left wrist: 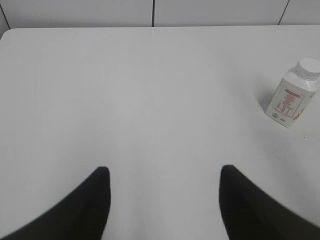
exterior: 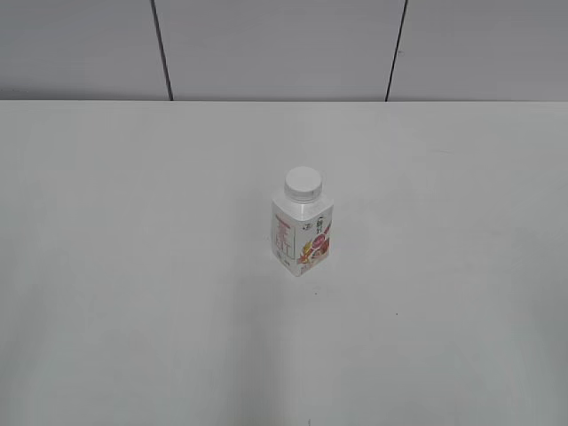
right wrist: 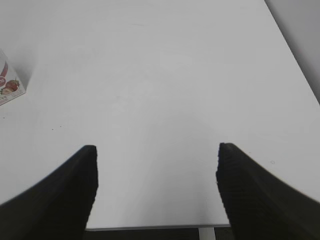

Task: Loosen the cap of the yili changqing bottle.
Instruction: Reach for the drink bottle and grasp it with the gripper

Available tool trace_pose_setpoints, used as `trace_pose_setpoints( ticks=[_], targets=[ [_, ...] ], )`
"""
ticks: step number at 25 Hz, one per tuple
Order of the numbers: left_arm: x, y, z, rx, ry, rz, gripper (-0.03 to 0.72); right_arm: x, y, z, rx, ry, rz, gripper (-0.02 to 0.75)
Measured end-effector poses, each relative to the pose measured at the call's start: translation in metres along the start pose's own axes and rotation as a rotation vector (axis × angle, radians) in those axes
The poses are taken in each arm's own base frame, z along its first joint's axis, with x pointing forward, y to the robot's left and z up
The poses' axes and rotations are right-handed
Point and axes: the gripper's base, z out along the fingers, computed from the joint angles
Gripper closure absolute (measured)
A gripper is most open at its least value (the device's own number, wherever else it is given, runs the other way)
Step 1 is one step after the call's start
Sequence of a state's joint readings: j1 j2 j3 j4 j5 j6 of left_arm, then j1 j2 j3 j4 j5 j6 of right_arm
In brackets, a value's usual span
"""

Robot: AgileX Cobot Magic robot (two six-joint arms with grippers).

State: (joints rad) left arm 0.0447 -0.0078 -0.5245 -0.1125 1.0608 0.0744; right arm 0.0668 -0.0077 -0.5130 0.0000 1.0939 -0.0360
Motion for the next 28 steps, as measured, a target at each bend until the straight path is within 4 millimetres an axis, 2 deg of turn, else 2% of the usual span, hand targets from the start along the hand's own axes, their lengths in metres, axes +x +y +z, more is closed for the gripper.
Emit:
trace_pose_setpoints(
  ticks=[28],
  targets=[
    [0.0, 0.0, 0.0, 0.0, 0.0, 0.0, 0.256, 0.0, 0.0, 0.0, 0.0, 0.0, 0.0, 0.156]
  ],
)
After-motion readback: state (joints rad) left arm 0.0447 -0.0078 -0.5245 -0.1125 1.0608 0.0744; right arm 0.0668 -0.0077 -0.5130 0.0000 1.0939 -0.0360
